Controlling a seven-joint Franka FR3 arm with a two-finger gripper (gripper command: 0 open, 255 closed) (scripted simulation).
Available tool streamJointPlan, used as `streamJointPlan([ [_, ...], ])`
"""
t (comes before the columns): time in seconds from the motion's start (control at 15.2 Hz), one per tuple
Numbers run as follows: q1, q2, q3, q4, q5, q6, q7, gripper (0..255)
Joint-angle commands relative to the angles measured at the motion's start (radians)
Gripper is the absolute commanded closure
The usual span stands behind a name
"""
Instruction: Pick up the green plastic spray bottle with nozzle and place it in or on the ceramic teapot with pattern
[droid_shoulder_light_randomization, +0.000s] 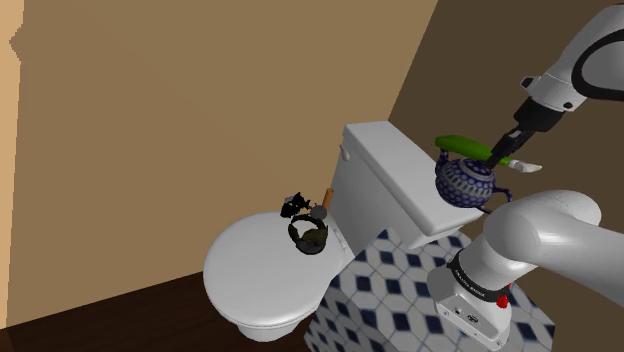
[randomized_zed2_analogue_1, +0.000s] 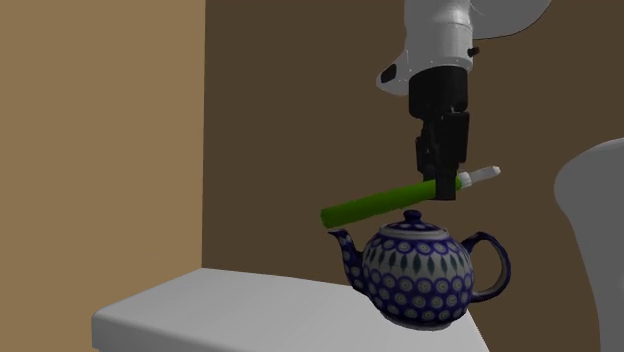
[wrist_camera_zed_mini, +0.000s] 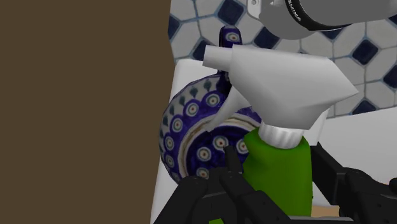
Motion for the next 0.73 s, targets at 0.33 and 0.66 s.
streamJointPlan([
  [0.33,-0.002,-0.003,-0.002,-0.005,-0.002,0.002,-0.001,255],
  [0.66,-0.002,-0.003,-0.002,-0.005,-0.002,0.002,-0.001,0],
])
